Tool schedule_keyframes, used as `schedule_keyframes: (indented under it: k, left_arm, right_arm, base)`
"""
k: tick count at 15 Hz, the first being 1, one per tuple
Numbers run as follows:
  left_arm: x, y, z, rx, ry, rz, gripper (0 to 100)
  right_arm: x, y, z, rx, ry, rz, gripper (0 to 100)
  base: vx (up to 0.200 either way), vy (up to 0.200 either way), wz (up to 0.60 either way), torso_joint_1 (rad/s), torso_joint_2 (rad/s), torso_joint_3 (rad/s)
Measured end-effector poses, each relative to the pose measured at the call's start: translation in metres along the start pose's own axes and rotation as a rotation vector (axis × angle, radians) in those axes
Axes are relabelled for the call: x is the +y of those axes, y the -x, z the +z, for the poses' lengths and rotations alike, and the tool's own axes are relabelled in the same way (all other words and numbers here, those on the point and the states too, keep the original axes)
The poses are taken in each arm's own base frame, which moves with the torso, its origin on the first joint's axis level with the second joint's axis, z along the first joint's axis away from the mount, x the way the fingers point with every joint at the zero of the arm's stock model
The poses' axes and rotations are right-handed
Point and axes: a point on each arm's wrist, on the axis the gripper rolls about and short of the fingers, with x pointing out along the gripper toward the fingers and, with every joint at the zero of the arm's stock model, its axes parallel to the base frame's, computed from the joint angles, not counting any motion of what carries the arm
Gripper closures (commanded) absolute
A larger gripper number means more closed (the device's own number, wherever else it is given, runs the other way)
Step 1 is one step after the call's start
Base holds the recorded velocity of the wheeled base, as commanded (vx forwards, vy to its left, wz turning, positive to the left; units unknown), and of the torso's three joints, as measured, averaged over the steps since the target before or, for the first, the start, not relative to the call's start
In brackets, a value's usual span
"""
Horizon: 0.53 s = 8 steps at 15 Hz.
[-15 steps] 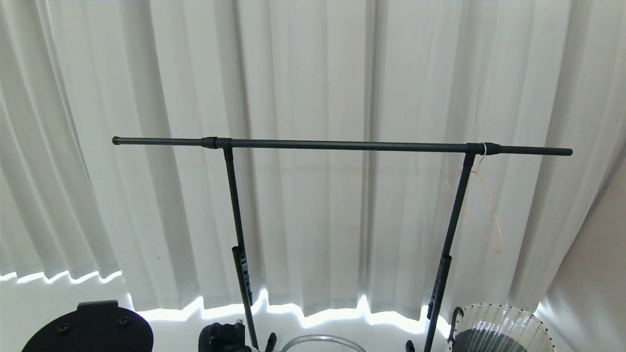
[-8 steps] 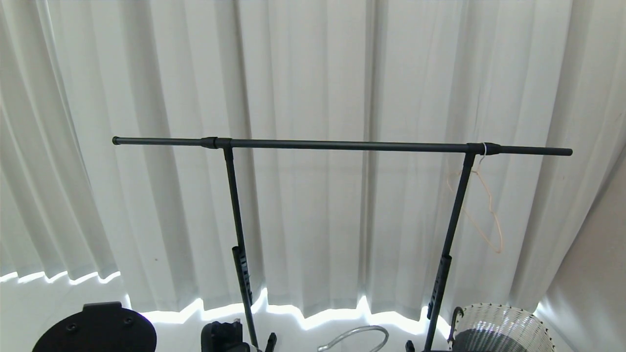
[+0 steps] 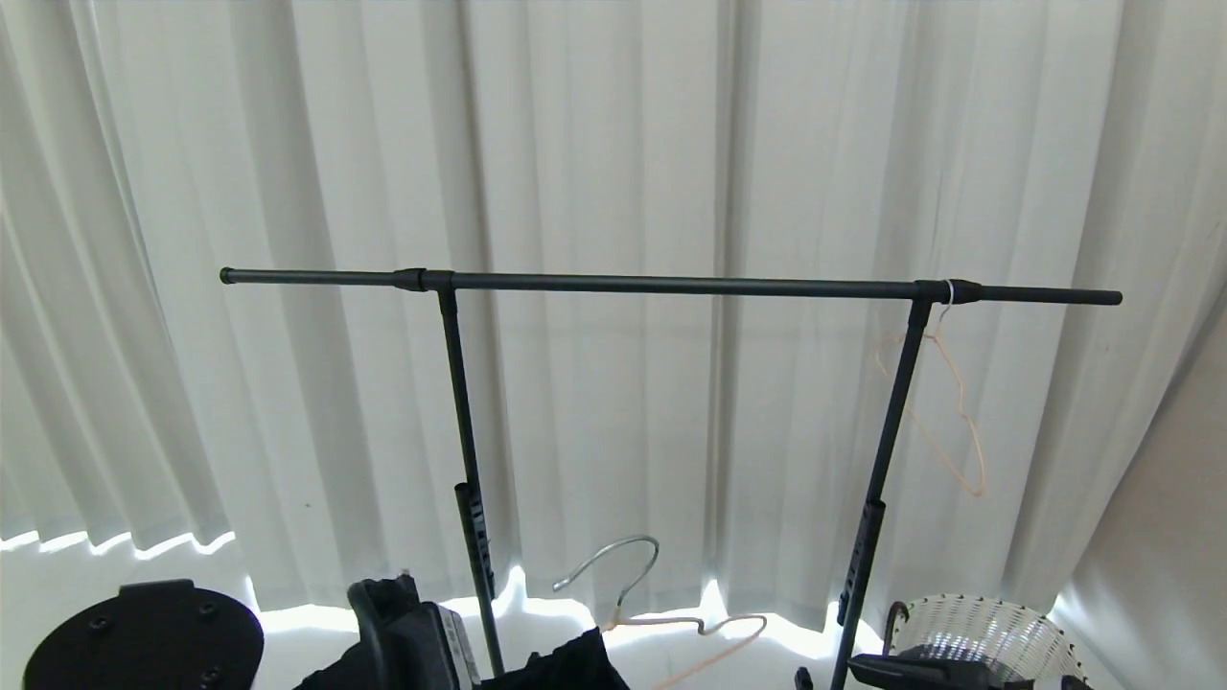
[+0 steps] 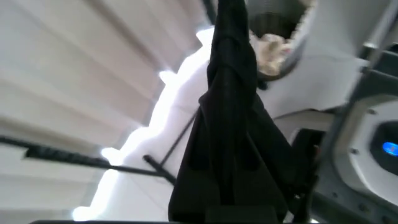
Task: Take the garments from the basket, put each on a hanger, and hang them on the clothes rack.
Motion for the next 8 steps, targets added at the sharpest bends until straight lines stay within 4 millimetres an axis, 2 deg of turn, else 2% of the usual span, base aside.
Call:
schedule_keyframes:
  k: [3, 8]
  left_arm:
    - [0.012, 0.007, 0.01, -0.083, 0.022, 0.087, 100]
    - [0.044, 0.018, 0.049, -0.245, 0.061, 0.261, 100]
  right_arm:
    - [0.001, -0.012, 0.003, 0.022, -0.113, -0.01, 0]
    - [-0.001, -0.051, 0.037, -0.039, -0.261, -0.062, 0]
  base:
    - [0.0, 0.0, 0.0, 0.0, 0.0, 0.0]
    - [0.0, 0.0, 0.0, 0.0, 0.0, 0.0]
